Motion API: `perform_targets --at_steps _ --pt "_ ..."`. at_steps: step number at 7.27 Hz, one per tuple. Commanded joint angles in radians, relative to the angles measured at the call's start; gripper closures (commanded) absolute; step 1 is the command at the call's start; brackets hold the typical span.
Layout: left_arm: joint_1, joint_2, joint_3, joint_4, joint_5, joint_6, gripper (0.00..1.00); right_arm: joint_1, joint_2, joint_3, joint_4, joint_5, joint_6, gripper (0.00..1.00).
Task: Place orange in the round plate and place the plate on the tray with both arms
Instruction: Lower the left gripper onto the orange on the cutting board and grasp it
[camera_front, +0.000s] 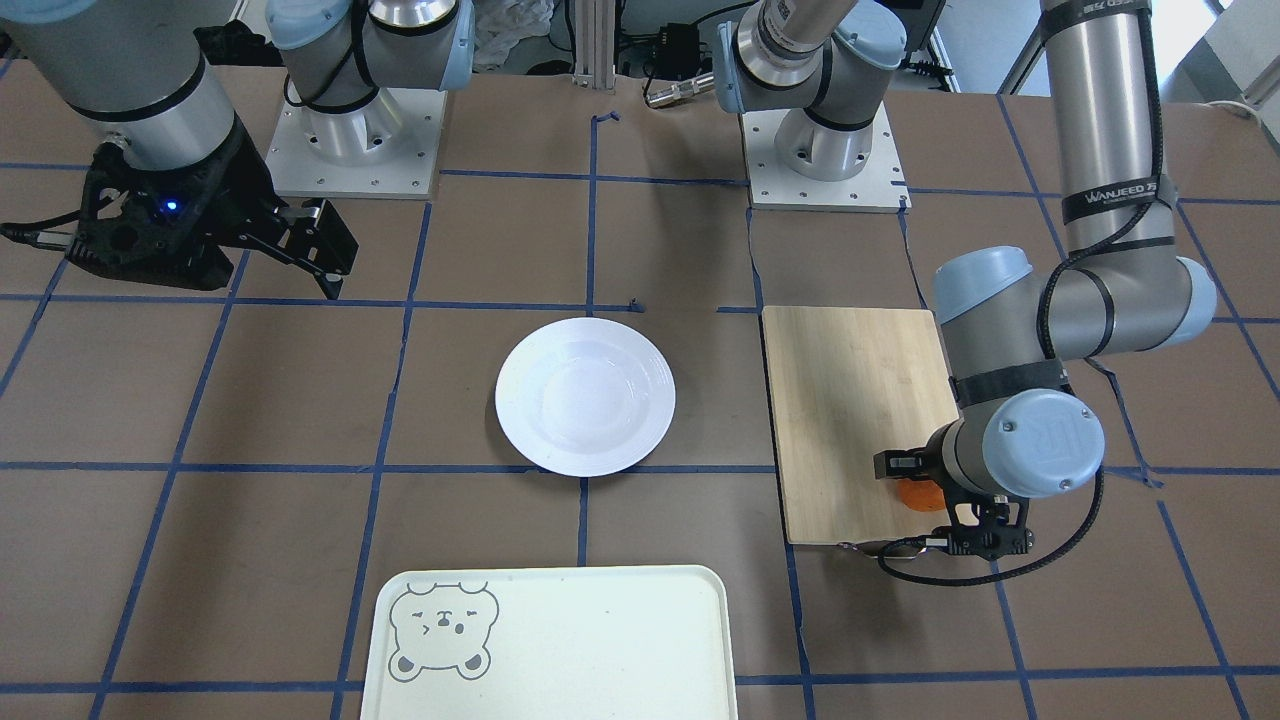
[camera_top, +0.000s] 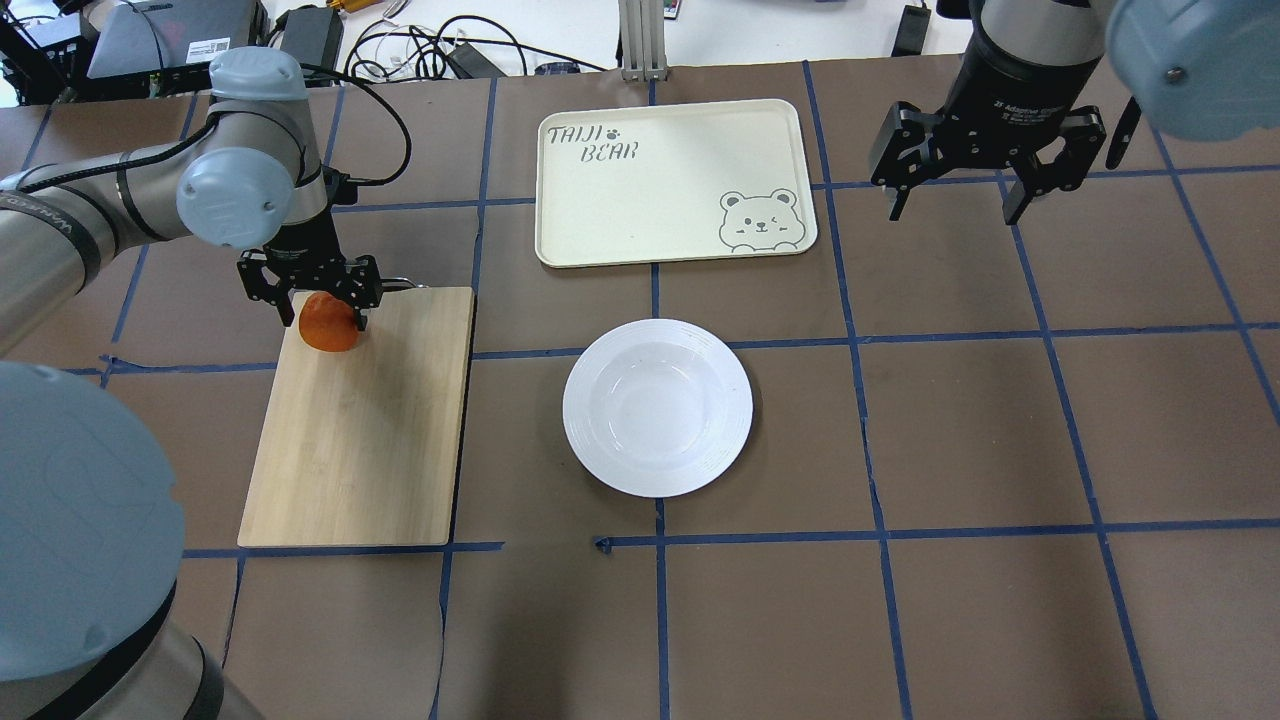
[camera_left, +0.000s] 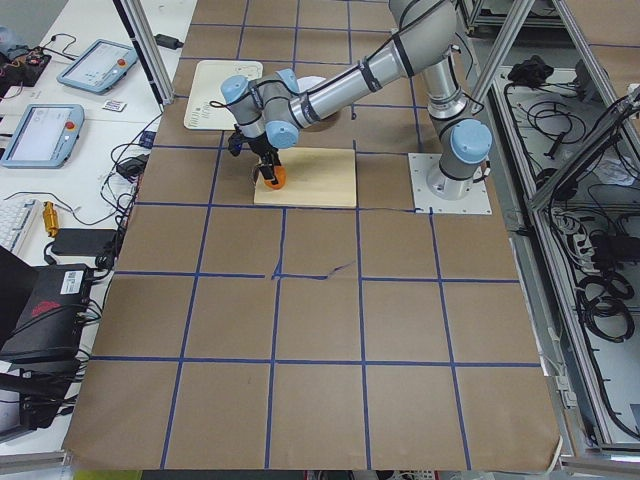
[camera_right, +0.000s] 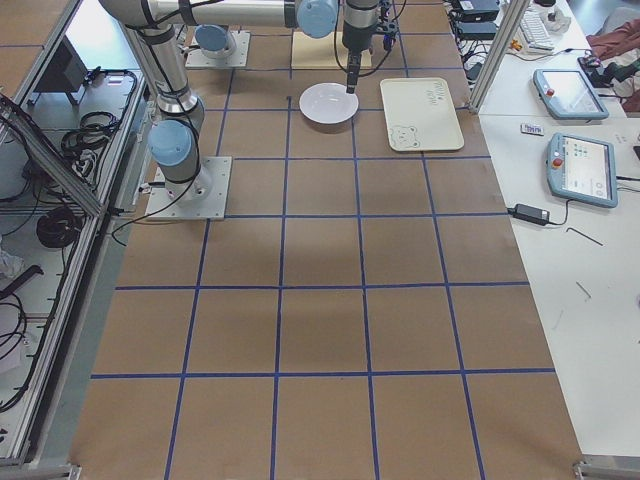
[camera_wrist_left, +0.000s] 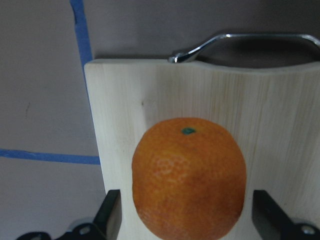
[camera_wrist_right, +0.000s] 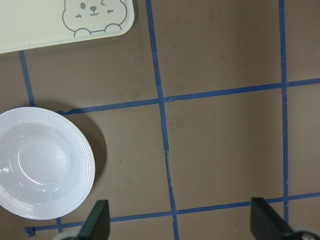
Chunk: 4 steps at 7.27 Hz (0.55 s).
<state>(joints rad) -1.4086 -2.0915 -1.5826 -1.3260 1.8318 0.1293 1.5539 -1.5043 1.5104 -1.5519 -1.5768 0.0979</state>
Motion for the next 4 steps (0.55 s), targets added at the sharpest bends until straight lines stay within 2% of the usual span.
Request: perform_targets --at_steps 1,3,4 --pt "-0.001 0.011 0.006 -0.002 -0.037 0.073 1.0 0.0 0.006 0.002 0.007 0.001 -0.001 0.0" --pt "-0.062 0.083 0.009 -0.065 -0.115 0.069 1.0 0.0 0.013 0.008 0.009 -0.006 0.0 0.0" --pt "-0.157 0.129 0.01 -0.146 -0.153 0.032 1.0 0.0 0.009 0.007 0.009 -0.008 0.0 0.0"
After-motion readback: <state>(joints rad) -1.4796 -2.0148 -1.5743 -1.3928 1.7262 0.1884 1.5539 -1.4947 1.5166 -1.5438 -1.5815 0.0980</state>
